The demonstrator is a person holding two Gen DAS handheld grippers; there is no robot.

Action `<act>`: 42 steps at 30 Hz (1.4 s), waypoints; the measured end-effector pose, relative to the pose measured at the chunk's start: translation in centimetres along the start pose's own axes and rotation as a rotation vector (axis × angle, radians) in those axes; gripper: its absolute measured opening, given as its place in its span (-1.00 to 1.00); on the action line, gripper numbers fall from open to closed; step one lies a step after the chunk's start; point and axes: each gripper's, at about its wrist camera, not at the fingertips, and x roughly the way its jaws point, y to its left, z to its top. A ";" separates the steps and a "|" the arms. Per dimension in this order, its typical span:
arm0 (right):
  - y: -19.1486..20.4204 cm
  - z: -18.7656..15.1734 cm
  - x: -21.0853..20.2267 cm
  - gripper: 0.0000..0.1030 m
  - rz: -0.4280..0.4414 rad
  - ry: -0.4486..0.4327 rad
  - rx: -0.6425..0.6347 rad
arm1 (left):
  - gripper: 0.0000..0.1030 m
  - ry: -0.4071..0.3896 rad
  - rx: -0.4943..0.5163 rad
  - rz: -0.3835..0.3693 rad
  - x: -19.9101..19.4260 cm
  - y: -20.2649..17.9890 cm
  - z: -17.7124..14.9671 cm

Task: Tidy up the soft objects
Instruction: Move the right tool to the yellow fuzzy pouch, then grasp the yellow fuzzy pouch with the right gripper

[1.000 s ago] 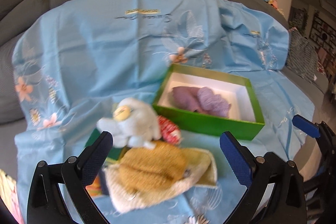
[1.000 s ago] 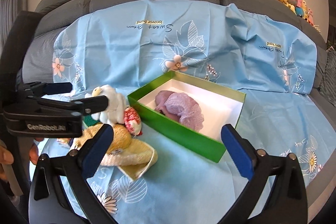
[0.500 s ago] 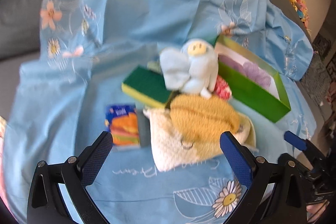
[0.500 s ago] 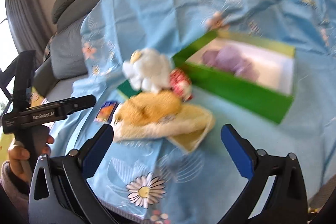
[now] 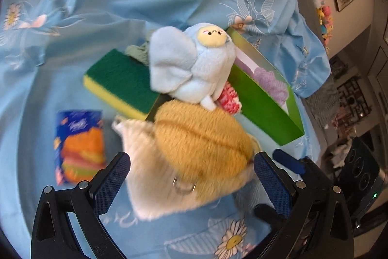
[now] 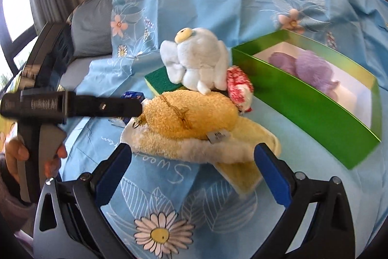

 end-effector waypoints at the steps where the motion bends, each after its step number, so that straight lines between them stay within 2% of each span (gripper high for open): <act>1: -0.1 0.4 0.5 0.95 0.002 0.003 -0.003 | 0.97 0.009 0.003 -0.004 0.5 -0.1 0.4; 4: -0.6 1.2 1.7 0.95 0.015 0.011 0.002 | 0.97 0.051 0.006 -0.042 2.0 -0.3 1.3; 8: -1.3 1.9 3.3 0.96 0.020 0.040 0.012 | 0.95 0.084 0.022 -0.050 3.3 -0.5 1.7; 11: -1.6 2.3 4.4 0.95 0.051 0.062 0.020 | 0.79 0.089 0.010 -0.047 3.7 0.1 1.7; 14: -1.6 2.3 5.1 0.93 0.095 0.077 0.029 | 0.56 0.081 -0.009 -0.043 3.7 0.7 1.8; 16: -1.6 2.2 5.6 0.75 0.126 0.086 0.048 | 0.30 0.075 -0.024 -0.042 3.5 1.3 1.7; 17: -1.6 2.1 5.7 0.69 0.132 0.084 0.050 | 0.27 0.074 -0.027 -0.041 3.5 1.5 1.7; 19: -1.4 2.0 5.8 0.34 0.133 0.080 0.044 | 0.15 0.075 -0.040 -0.054 3.4 1.8 1.5; 24: -0.9 2.0 5.3 0.03 0.117 0.055 0.015 | -0.09 0.042 -0.040 -0.077 2.7 1.2 1.3; 27: 0.0 2.2 3.8 -0.12 0.122 0.014 -0.018 | -0.11 0.008 -0.004 -0.077 1.4 0.1 1.0; 30: 0.4 2.4 2.1 -0.18 0.137 -0.028 -0.030 | -0.11 -0.026 0.007 -0.096 -0.4 -0.9 0.7; 37: 1.3 3.5 -3.1 -0.18 0.136 -0.149 -0.064 | -0.11 -0.111 0.107 -0.090 -4.3 -5.0 1.1; 42: 0.0 4.3 -5.4 -0.18 0.095 -0.210 -0.064 | -0.11 -0.111 0.169 -0.076 -3.6 -8.3 2.9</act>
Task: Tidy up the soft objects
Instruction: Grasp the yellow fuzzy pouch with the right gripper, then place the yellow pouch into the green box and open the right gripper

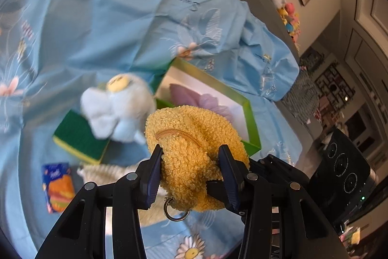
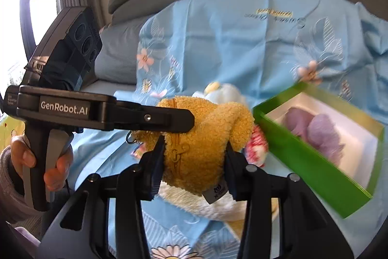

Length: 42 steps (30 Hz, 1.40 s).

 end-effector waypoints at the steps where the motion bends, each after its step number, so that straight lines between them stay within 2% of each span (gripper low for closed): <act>1: -0.8 0.3 -0.4 -0.18 -0.014 -0.012 0.008 | -0.11 -0.001 0.023 0.008 0.6 -0.8 0.6; 10: -8.3 1.1 -2.5 -0.17 -0.161 -0.072 0.084 | -0.11 0.031 0.167 0.002 8.3 -7.6 5.1; 16: -13.2 0.9 -2.6 -0.16 -0.241 -0.081 0.130 | -0.11 0.066 0.224 0.004 13.4 -10.5 6.9; 22: -17.1 0.4 -1.2 -0.15 -0.281 -0.043 0.182 | -0.11 0.102 0.255 0.028 17.7 -11.4 7.5; 30: -19.0 -0.6 0.8 -0.06 -0.307 0.034 0.215 | -0.11 0.149 0.244 0.072 20.9 -10.5 7.0; 32: -19.2 -0.8 1.3 0.01 -0.315 0.055 0.225 | -0.05 0.160 0.249 0.098 21.4 -10.3 6.8; 35: -19.3 -1.1 1.8 0.08 -0.332 0.081 0.225 | 0.27 0.166 0.259 0.142 21.6 -10.1 6.5; 37: -19.2 -1.2 1.8 0.25 -0.351 0.086 0.225 | 0.56 0.159 0.269 0.172 21.3 -10.0 6.3; 39: -19.1 -1.2 1.4 0.27 -0.357 0.082 0.228 | 0.56 0.148 0.277 0.187 20.9 -10.0 6.2; 42: -18.7 -1.4 0.6 0.53 -0.394 0.079 0.233 | 0.56 0.128 0.295 0.223 19.8 -10.2 6.0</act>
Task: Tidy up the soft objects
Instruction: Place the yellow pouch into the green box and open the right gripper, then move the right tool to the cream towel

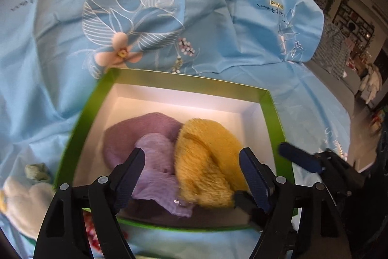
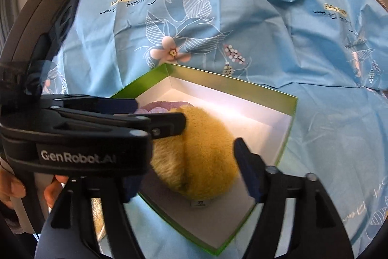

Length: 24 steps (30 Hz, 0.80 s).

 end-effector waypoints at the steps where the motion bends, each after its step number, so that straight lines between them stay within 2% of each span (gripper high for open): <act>1: 0.1 -0.2 -0.5 0.53 -0.013 -0.005 -0.006 | 0.56 -0.018 0.009 0.018 -0.7 0.0 -0.2; 3: 0.4 -0.5 -1.5 0.56 -0.026 -0.014 -0.013 | 0.62 -0.055 0.025 0.053 -2.0 -0.2 -0.6; 4: 0.5 -0.7 -2.0 0.59 -0.032 -0.020 -0.015 | 0.73 -0.077 0.038 0.072 -2.9 -0.3 -0.9; 6: 0.9 -1.2 -3.3 0.63 -0.034 -0.038 -0.017 | 0.83 -0.124 0.054 0.105 -4.5 -0.5 -1.5; 10: 2.3 -2.5 -5.9 0.82 -0.030 -0.072 -0.021 | 0.84 -0.188 0.083 0.160 -7.6 -1.0 -3.0; 19: 5.8 -3.8 -9.5 0.92 -0.009 -0.098 -0.054 | 0.85 -0.288 0.095 0.202 -13.5 -1.5 -5.9; 24: 7.9 -4.4 -11.0 0.99 0.008 -0.095 -0.076 | 0.86 -0.290 0.082 0.204 -15.6 -1.1 -7.5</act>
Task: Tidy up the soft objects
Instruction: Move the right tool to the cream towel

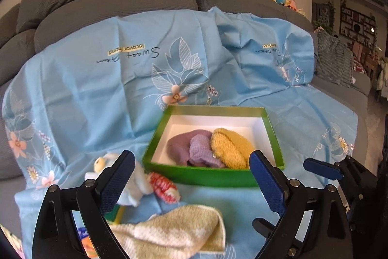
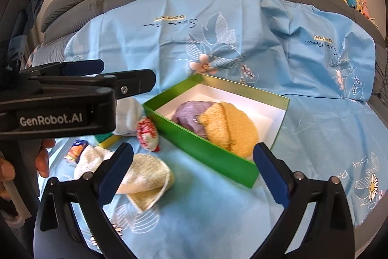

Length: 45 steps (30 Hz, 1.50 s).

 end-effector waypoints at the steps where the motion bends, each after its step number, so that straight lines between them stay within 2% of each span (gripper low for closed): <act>1: 0.4 -0.1 -0.2 0.99 0.002 0.003 -0.003 | 0.86 0.004 -0.005 0.000 -0.3 0.2 -0.3; 6: 2.4 -1.3 -0.2 0.99 0.027 0.060 -0.022 | 0.90 0.070 -0.068 -0.003 -1.2 3.3 -3.2; 11: 4.3 -3.5 1.1 0.99 0.077 0.139 -0.034 | 0.95 0.175 -0.201 0.023 -0.7 8.5 -7.2; 16: 5.5 -4.8 2.9 0.99 0.117 0.201 -0.022 | 0.95 0.275 -0.336 -0.018 0.1 12.3 -11.5; 21: 6.1 -5.9 4.9 0.99 0.126 0.247 -0.035 | 0.95 0.340 -0.423 -0.081 0.7 13.2 -14.7; 28: 5.7 -6.6 6.8 0.99 0.131 0.277 -0.032 | 0.94 0.368 -0.439 -0.097 2.3 13.2 -16.6; 38: 6.2 -6.7 9.8 0.98 0.161 0.299 -0.041 | 0.94 0.373 -0.419 -0.125 4.4 12.8 -16.8; 41: 6.4 -6.5 10.4 0.90 0.190 0.297 -0.043 | 0.70 0.375 -0.419 -0.137 4.8 12.8 -16.9; 44: 6.6 -6.5 10.9 0.68 0.210 0.304 -0.037 | 0.61 0.368 -0.429 -0.138 4.9 12.9 -16.9; 45: 6.6 -6.5 11.1 0.59 0.213 0.307 -0.035 | 0.52 0.364 -0.434 -0.139 4.8 12.9 -16.9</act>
